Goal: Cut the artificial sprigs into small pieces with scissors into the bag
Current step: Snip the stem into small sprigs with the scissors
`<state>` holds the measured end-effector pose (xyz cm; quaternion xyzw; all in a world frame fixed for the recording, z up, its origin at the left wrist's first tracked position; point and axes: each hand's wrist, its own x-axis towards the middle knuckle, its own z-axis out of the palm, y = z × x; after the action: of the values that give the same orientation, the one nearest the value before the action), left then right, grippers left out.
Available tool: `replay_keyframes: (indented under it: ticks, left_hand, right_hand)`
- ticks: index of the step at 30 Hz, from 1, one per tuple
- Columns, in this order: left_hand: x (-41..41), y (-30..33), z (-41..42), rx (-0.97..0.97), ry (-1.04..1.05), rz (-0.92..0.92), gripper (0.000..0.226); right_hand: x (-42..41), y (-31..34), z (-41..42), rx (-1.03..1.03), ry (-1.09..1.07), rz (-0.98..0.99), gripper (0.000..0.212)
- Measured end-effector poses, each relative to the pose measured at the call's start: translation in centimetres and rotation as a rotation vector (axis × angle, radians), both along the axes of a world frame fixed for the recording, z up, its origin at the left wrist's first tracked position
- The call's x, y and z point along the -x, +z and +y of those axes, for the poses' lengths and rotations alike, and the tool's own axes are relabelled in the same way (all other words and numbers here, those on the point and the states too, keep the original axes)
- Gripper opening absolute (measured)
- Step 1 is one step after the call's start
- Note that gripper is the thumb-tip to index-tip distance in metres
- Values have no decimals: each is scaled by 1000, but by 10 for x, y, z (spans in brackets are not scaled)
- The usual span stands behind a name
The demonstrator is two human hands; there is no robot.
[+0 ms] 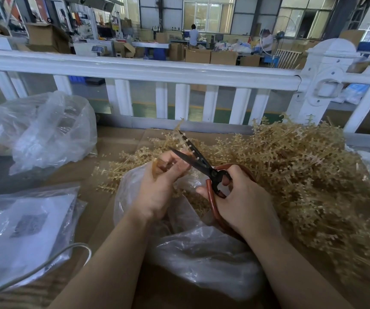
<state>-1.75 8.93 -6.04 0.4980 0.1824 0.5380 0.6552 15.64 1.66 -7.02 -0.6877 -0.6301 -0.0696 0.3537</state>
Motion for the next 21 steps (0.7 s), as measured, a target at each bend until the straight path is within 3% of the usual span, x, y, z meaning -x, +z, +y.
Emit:
replay_keyframes:
  ticks: [18,21]
  left_hand:
    - [-4,0,0,14,-31,-10,19]
    - [-3,0,-1,-4,-14,36,13]
  right_hand:
    - [2,1,-3,9,12,24,63]
    - [1,0,-1,5,1,10,64]
